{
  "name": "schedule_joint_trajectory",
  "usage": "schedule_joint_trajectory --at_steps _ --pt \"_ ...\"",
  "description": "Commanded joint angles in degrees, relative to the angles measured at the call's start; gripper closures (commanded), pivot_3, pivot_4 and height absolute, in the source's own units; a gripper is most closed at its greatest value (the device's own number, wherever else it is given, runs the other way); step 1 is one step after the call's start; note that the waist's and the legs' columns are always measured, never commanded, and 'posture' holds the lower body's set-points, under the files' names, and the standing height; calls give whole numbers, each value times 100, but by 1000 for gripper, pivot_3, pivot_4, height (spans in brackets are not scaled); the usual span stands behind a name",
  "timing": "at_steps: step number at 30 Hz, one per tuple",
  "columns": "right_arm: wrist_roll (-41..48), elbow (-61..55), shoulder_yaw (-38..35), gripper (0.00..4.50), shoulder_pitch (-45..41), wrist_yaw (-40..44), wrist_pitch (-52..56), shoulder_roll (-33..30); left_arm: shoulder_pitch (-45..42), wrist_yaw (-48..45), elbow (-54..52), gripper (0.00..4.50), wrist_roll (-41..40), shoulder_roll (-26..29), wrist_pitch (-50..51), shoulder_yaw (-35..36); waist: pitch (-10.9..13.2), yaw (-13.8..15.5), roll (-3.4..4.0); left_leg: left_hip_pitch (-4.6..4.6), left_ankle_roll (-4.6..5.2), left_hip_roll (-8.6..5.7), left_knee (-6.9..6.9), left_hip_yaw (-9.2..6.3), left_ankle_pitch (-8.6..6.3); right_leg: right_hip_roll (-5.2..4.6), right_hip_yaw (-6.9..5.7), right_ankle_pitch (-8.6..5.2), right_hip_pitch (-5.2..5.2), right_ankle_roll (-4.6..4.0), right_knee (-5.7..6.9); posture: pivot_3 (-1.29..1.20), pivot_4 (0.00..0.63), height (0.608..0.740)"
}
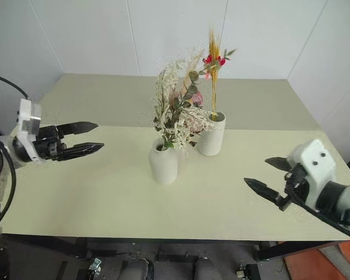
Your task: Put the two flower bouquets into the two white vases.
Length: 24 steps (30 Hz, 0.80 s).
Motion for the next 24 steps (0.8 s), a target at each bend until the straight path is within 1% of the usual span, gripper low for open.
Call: schedule_joint_trajectory --at_steps 1,6,11,24 --pt "-211 314 -614 232 39 572 -376 -232 64 89 -288 752 -219 161 26 353 0 2 0 1 0 1 0 1 0 1 0 -2 0 3 0 0 150 740" --pt "-548 710 -839 232 95 1022 -589 -448 168 205 -396 752 -273 165 46 390 -1 0 -1 5 0 1 0 6 0 0 1 -8 3 11 -1 0 150 740" --pt "-625 687 -950 232 135 1254 -611 -388 178 263 -439 752 -314 199 47 333 -1 -3 -1 3 0 2 0 6 0 1 1 -7 1 10 0 0 150 740" --pt "-776 557 -967 232 158 1220 -559 -314 -9 205 -170 752 -236 208 -106 218 -1 -5 -1 4 0 1 0 7 0 1 3 -7 1 10 0 0 150 740"
